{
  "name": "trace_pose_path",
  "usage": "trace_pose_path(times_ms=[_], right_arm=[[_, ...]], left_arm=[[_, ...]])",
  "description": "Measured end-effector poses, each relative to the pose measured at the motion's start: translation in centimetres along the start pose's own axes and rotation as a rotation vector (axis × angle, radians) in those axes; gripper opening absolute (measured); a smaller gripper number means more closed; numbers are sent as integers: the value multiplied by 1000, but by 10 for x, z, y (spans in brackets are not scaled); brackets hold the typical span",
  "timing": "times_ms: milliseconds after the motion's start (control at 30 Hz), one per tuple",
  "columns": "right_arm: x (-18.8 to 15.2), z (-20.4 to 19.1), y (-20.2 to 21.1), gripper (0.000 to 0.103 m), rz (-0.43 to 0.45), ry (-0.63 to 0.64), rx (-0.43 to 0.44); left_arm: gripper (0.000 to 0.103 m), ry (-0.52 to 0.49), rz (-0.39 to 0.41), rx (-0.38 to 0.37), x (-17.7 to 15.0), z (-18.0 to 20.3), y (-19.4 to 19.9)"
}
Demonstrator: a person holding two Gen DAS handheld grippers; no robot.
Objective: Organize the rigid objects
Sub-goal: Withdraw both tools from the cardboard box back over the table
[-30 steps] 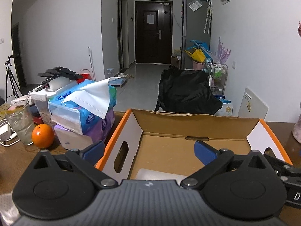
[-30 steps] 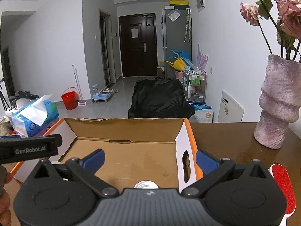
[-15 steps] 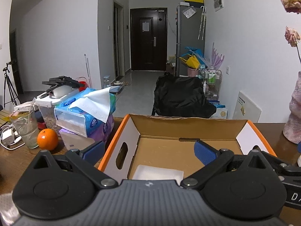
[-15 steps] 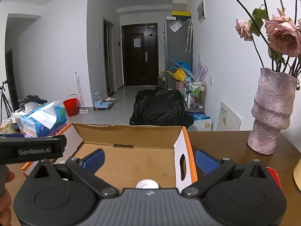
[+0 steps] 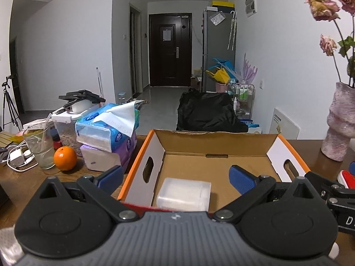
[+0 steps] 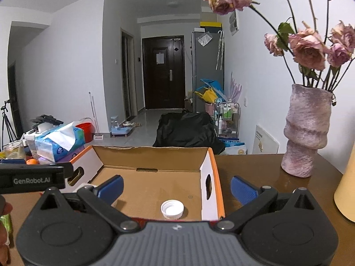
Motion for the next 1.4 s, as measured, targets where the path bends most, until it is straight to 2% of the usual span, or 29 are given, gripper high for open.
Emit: trace_pose_path(times_ms=[433,1067,1400], right_arm=[[1,-4,63,103,33,-1,17],[-18,-21,154,103,10,30,25],[-34,-24,198,103,-11,36,18]], left_arm=[[103,18,5,-14,-5,-10,61],[103,-9,-5,-4,-20,-36,155],[103,-19,-20,4,-39,-52,198]])
Point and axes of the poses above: each gripper's, at about its wrist camera, not at the fingertips, and y roughly against the way its jaws point, z to its right, x to its top, the point moved 10 cm from there along -y, roughly the way its jaws point, and after that the axes turned 13 degrees about z, right-handed, at the moved point
